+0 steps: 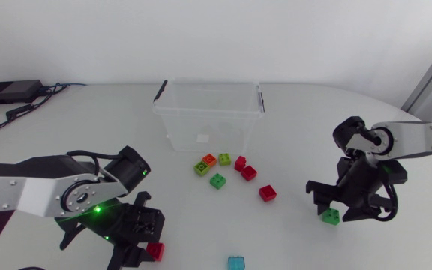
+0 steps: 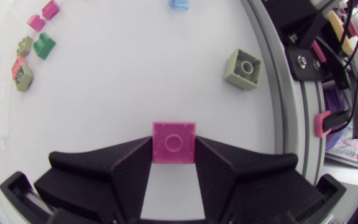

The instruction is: Pick up the duplo bricks and place them in the container

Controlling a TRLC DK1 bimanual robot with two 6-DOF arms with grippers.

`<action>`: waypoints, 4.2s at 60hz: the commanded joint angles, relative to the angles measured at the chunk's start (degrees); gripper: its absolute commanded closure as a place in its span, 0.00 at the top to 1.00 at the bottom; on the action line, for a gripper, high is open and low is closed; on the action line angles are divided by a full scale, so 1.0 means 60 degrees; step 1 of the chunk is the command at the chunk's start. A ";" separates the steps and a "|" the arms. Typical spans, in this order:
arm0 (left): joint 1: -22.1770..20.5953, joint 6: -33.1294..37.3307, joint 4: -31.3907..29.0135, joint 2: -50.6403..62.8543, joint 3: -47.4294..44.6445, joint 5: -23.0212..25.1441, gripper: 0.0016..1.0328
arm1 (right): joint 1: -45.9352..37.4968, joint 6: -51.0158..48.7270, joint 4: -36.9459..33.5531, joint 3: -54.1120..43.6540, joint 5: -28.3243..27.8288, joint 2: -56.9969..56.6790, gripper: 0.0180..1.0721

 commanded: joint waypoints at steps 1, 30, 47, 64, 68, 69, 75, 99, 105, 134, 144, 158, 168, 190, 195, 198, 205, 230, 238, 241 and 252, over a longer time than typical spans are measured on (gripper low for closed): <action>0.0171 0.0276 -0.0025 -0.0097 0.0389 0.0192 0.38 | 0.0100 -0.0011 -0.0098 -0.0171 0.0006 0.0313 0.77; 0.1445 -0.1130 0.0268 -0.0185 0.2821 0.0749 0.38 | 0.0261 -0.0715 0.1118 -0.0537 0.0343 -0.0464 0.24; 0.2105 -0.3562 0.2377 0.0826 0.4300 0.0881 0.39 | 0.1096 -0.1095 0.0986 0.0313 0.0357 -0.1811 0.24; 0.2442 -0.5320 0.3754 0.1998 0.5868 0.0368 0.39 | 0.1931 -0.1696 0.1250 0.1587 0.0211 -0.2251 0.24; 0.2427 -0.5539 0.3945 0.2159 0.6161 0.0265 0.39 | 0.2004 -0.1843 0.1279 0.1939 0.0094 -0.2222 0.24; 0.2427 -0.5598 0.3989 0.2203 0.6234 0.0236 0.39 | 0.2048 -0.1886 0.1294 0.2012 0.0064 -0.2207 0.24; 0.2383 -0.5994 0.4252 0.2584 0.6673 -0.0042 0.40 | 0.2283 -0.2077 0.1470 0.2349 0.0020 -0.2222 0.24; 0.2398 -0.7019 0.5161 0.4371 0.8417 -0.1156 0.47 | 0.3352 -0.2707 0.2158 0.4326 0.0079 -0.1562 0.24; 0.2427 -0.7122 0.5161 0.4634 0.8636 -0.1507 0.68 | 0.3542 -0.2985 0.2276 0.4986 0.0152 -0.1094 0.24; 0.2793 -0.5832 0.5146 0.1104 0.5560 -0.0789 0.95 | 0.4026 -0.3732 0.2525 0.8296 0.0284 0.2246 0.26; 0.2793 -0.4866 0.3989 0.0005 0.4300 0.0031 0.94 | 0.3996 -0.3893 0.2525 0.9043 0.0357 0.3272 0.30; 0.2192 -0.4089 0.4018 -0.0112 0.2586 0.0265 0.94 | 0.3982 -0.4025 0.2525 0.9629 0.0577 0.4107 0.80; 0.1738 -0.4236 0.4370 0.0460 0.2264 0.0265 0.94 | 0.3982 -0.4010 0.2437 0.9659 0.0621 0.3726 0.93; 0.1167 -0.4954 0.4502 0.2422 0.2850 0.0177 0.93 | 0.3996 -0.3996 0.2964 0.6993 0.0562 0.0869 0.94; 0.1035 -0.5203 0.4648 0.2862 0.3055 -0.0116 0.93 | 0.3982 -0.3981 0.3184 0.6055 0.0562 0.0078 0.94; 0.0991 -0.5364 0.4707 0.3038 0.3187 -0.0145 0.93 | 0.3996 -0.3967 0.3374 0.5542 0.0562 -0.0332 0.94; 0.0801 -0.5657 0.4721 0.3521 0.3524 -0.0423 0.93 | 0.4026 -0.3952 0.3652 0.4356 0.0562 -0.1211 0.94; 0.0391 -0.6287 0.4560 0.4971 0.4681 -0.1317 0.85 | 0.3806 -0.3937 0.4473 0.0855 0.0416 -0.3393 0.94; 0.0361 -0.6360 0.4560 0.5147 0.4813 -0.1624 0.84 | 0.3806 -0.3937 0.4502 0.0371 0.0387 -0.3628 0.94; 0.0376 -0.6374 0.4560 0.5191 0.4857 -0.1624 0.81 | 0.3806 -0.3923 0.4502 0.0181 0.0299 -0.3686 0.94; 0.0420 -0.6448 0.4575 0.5411 0.4886 -0.1624 0.59 | 0.3835 -0.3864 0.4575 -0.0698 -0.0141 -0.3745 0.94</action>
